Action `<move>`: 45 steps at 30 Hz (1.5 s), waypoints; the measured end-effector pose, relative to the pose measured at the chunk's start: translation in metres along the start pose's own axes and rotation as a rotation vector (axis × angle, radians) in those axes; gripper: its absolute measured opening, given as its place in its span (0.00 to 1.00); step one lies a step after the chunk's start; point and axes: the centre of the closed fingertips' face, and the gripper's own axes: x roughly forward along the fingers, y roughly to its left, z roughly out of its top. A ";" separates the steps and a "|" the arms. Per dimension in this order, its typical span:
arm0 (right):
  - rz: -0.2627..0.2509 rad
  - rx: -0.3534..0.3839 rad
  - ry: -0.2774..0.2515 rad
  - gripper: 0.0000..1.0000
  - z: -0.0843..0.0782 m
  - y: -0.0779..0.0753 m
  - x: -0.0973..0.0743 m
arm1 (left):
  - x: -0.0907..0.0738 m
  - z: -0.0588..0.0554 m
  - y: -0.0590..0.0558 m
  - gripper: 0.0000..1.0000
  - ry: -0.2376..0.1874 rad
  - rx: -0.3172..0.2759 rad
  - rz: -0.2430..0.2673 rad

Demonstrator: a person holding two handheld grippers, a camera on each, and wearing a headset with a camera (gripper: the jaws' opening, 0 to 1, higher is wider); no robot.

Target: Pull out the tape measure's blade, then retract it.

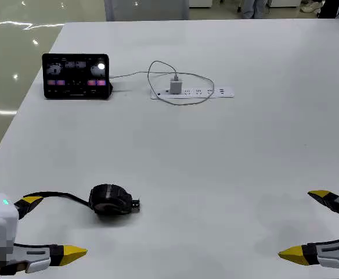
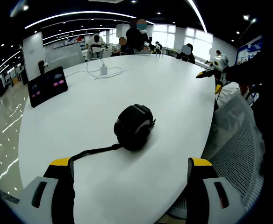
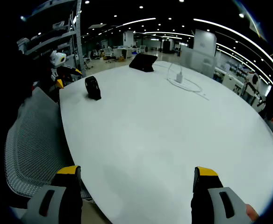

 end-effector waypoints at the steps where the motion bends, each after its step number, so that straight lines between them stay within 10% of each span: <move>1: 0.000 0.000 0.000 0.99 0.000 0.000 0.000 | 0.000 0.000 0.000 0.99 0.000 0.002 0.000; 19: -0.001 -0.063 -0.031 0.99 0.012 -0.003 0.001 | 0.001 0.000 -0.003 0.99 0.021 0.013 -0.036; 45: 0.069 -0.149 -0.055 0.99 0.042 0.008 0.019 | 0.026 0.026 -0.008 0.98 0.129 0.278 -0.206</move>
